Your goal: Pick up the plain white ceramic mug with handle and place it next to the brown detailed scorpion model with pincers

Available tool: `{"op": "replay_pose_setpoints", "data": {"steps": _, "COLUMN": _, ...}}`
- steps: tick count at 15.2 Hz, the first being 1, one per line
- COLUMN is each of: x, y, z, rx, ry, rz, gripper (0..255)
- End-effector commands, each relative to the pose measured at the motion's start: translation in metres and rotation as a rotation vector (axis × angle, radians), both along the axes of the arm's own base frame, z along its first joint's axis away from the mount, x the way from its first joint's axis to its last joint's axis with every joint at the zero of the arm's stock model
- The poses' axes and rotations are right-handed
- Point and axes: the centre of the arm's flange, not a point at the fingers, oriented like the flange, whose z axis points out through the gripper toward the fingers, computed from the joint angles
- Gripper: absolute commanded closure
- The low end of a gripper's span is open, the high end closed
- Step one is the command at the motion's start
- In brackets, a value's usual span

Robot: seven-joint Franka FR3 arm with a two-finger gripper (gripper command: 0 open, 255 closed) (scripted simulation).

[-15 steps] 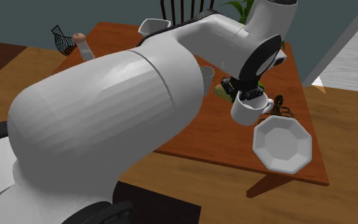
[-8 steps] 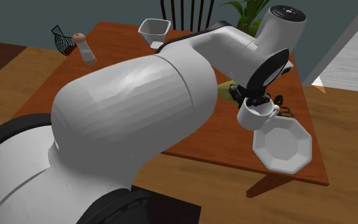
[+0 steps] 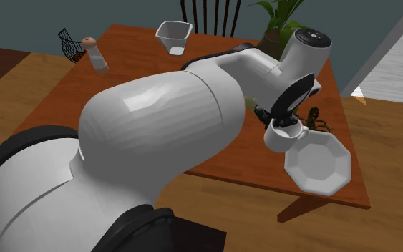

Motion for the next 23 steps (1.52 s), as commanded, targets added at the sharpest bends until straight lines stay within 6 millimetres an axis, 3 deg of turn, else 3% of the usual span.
{"op": "replay_pose_setpoints", "data": {"steps": 1, "x": 0.000, "y": 0.000, "z": -0.010, "rx": 0.000, "ry": -0.001, "rz": 0.000, "gripper": 255}}
{"op": "replay_pose_setpoints", "data": {"steps": 17, "x": 0.000, "y": 0.000, "z": -0.094, "rx": 0.000, "ry": -0.001, "rz": 0.000, "gripper": 255}}
{"op": "replay_pose_setpoints", "data": {"steps": 23, "x": 0.000, "y": 0.000, "z": -0.094, "rx": 0.000, "ry": -0.001, "rz": 0.000, "gripper": 255}}
